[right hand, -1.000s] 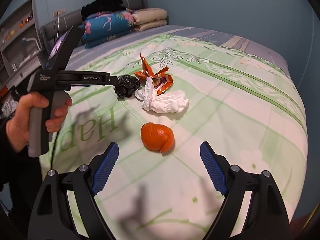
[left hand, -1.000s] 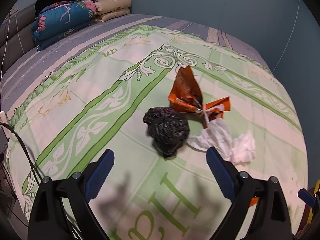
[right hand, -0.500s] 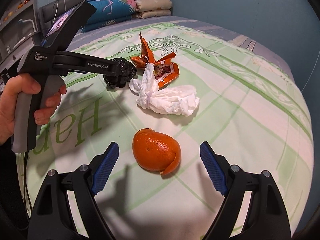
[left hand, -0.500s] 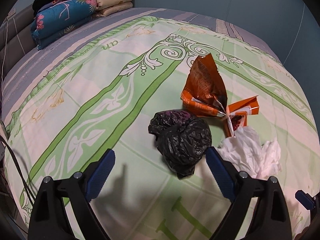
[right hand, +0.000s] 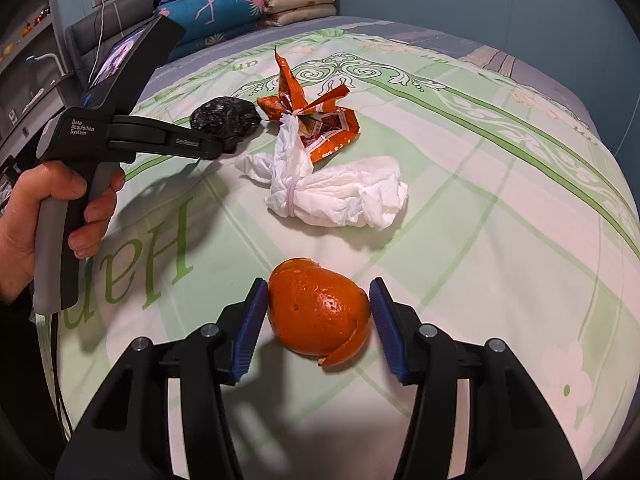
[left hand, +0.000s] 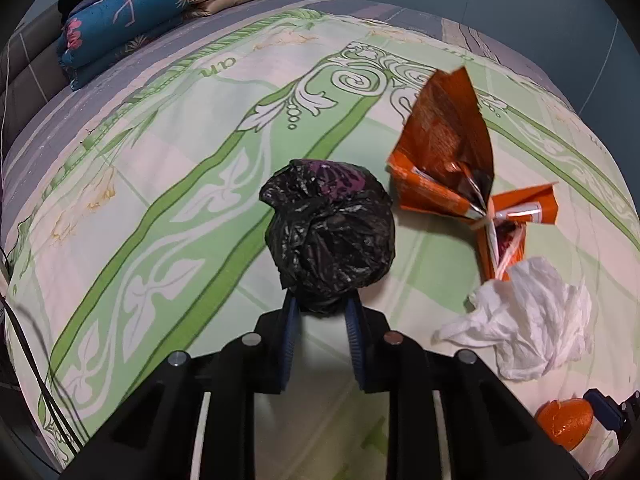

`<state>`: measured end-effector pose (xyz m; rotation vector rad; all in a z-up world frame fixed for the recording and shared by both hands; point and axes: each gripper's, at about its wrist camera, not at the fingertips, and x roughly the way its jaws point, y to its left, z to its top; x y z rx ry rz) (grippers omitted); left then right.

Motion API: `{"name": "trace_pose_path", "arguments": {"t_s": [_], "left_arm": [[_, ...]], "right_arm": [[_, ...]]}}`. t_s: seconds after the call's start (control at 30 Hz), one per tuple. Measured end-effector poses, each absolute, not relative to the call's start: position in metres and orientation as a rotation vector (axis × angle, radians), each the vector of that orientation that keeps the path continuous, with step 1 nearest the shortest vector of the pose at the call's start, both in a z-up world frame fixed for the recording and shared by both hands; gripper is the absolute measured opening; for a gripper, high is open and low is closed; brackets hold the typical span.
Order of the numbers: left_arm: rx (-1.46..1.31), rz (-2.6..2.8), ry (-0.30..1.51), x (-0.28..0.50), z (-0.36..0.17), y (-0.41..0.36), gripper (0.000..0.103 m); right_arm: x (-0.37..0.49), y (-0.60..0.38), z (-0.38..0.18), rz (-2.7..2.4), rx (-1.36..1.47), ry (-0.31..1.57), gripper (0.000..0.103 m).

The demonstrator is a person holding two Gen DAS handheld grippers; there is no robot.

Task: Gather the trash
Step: 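Grasp the second black bag with the left tool while the right tool approaches the whole orange, then lift the black bag with the left tool while the right tool grasps the orange, then carry the black bag in the left tool while the right tool carries the orange to the bin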

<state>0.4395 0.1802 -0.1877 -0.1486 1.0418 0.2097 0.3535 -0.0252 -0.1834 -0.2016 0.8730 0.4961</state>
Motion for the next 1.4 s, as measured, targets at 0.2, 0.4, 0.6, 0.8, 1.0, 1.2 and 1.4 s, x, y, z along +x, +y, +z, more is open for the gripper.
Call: {"name": "trace_pose_path", "arguments": {"t_s": [0.2,0.4,0.6,0.8,1.0,1.2,1.4], "left_arm": [[-0.164,0.216,1.021,0.438,-0.178,0.189,0.017],[-0.186,0.214,1.005,0.432,-0.166,0.194,0.017],[-0.203,0.198,0.989,0.42,-0.151,0.192,0.017],[-0.175,0.183,0.928,0.397,-0.127,0.18,0.017],[-0.183,0.152,0.891,0.374,-0.11,0.17,0.017],[-0.177,0.113,0.843,0.352,-0.092,0.15,0.017],[-0.17,0.048,0.812,0.331,-0.075,0.125,0.017]], "right_arm": [[0.358,-0.031,-0.18,0.494,-0.144,0.888,0.04],[0.362,-0.044,-0.169,0.482,-0.108,0.875,0.039],[0.356,-0.055,-0.154,0.472,-0.096,0.846,0.039],[0.338,-0.065,-0.136,0.465,-0.084,0.812,0.039],[0.317,-0.077,-0.116,0.452,-0.078,0.767,0.039],[0.295,-0.094,-0.095,0.429,-0.071,0.72,0.039],[0.273,-0.115,-0.077,0.404,-0.05,0.678,0.039]]}}
